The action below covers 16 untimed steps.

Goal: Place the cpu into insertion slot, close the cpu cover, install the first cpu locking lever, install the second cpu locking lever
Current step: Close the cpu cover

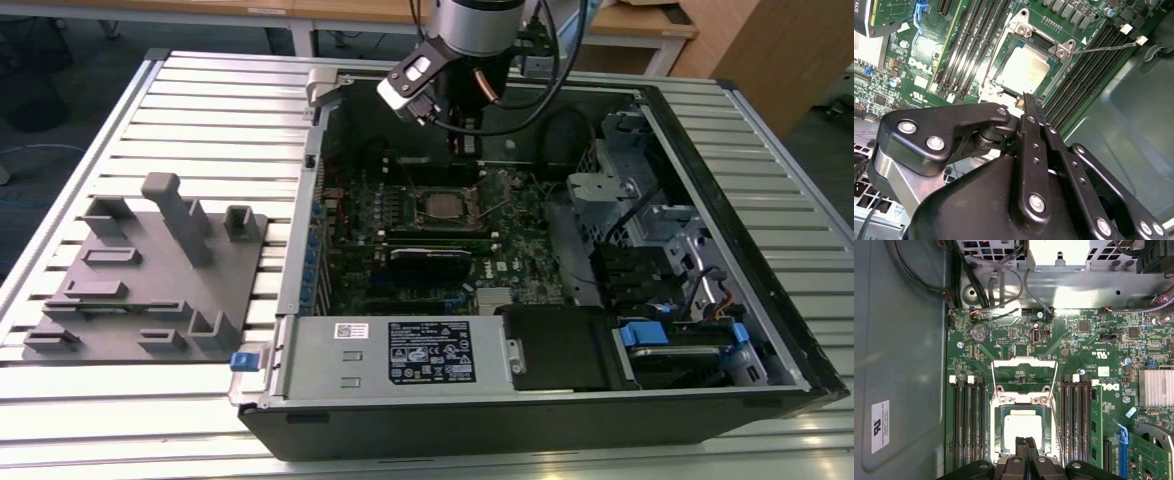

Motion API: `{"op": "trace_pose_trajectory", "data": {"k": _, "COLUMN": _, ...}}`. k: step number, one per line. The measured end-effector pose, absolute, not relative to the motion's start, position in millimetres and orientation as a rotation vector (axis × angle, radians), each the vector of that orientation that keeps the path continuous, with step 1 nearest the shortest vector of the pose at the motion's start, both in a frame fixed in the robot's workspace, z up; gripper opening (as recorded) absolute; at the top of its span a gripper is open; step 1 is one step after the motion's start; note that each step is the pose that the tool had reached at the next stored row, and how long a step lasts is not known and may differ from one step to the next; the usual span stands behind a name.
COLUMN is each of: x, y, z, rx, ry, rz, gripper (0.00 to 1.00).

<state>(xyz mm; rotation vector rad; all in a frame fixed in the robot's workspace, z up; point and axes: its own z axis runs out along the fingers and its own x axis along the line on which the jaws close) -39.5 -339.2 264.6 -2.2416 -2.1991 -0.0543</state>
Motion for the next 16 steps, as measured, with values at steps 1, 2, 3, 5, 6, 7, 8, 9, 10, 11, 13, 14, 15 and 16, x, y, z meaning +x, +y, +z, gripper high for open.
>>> {"op": "trace_pose_trajectory", "data": {"k": 1, "x": -39.3, "y": -339.2, "z": 264.6, "rx": -2.241, "ry": -2.199, "rz": -0.054, "gripper": 0.10}}
{"op": "trace_pose_trajectory", "data": {"k": 2, "x": -38.9, "y": -339.2, "z": 264.6, "rx": -2.241, "ry": -2.199, "rz": -0.054, "gripper": 0.10}}
{"op": "trace_pose_trajectory", "data": {"k": 3, "x": -38.5, "y": -339.2, "z": 264.6, "rx": -2.242, "ry": -2.199, "rz": -0.054, "gripper": 0.10}}
{"op": "trace_pose_trajectory", "data": {"k": 5, "x": -37.4, "y": -339.1, "z": 264.6, "rx": -2.242, "ry": -2.199, "rz": -0.054, "gripper": 0.10}}
{"op": "trace_pose_trajectory", "data": {"k": 6, "x": -36.7, "y": -339.1, "z": 264.5, "rx": -2.242, "ry": -2.199, "rz": -0.054, "gripper": 0.10}}
{"op": "trace_pose_trajectory", "data": {"k": 7, "x": -36.1, "y": -339.0, "z": 264.5, "rx": -2.242, "ry": -2.199, "rz": -0.054, "gripper": 0.10}}
{"op": "trace_pose_trajectory", "data": {"k": 8, "x": -35.4, "y": -339.0, "z": 264.5, "rx": -2.242, "ry": -2.199, "rz": -0.054, "gripper": 0.10}}
{"op": "trace_pose_trajectory", "data": {"k": 9, "x": -34.9, "y": -338.9, "z": 264.5, "rx": -2.242, "ry": -2.199, "rz": -0.054, "gripper": 0.10}}
{"op": "trace_pose_trajectory", "data": {"k": 10, "x": -34.4, "y": -338.9, "z": 264.5, "rx": -2.242, "ry": -2.199, "rz": -0.054, "gripper": 0.10}}
{"op": "trace_pose_trajectory", "data": {"k": 11, "x": -34.1, "y": -338.9, "z": 264.5, "rx": -2.242, "ry": -2.199, "rz": -0.054, "gripper": 0.10}}
{"op": "trace_pose_trajectory", "data": {"k": 13, "x": -34.1, "y": -338.9, "z": 264.5, "rx": -2.242, "ry": -2.199, "rz": -0.054, "gripper": 0.10}}
{"op": "trace_pose_trajectory", "data": {"k": 14, "x": -34.0, "y": -338.8, "z": 264.5, "rx": -2.242, "ry": -2.199, "rz": -0.054, "gripper": 0.10}}
{"op": "trace_pose_trajectory", "data": {"k": 15, "x": -34.0, "y": -338.8, "z": 264.4, "rx": -2.242, "ry": -2.199, "rz": -0.054, "gripper": 0.10}}
{"op": "trace_pose_trajectory", "data": {"k": 16, "x": -34.0, "y": -338.8, "z": 264.4, "rx": -2.242, "ry": -2.199, "rz": -0.054, "gripper": 0.10}}
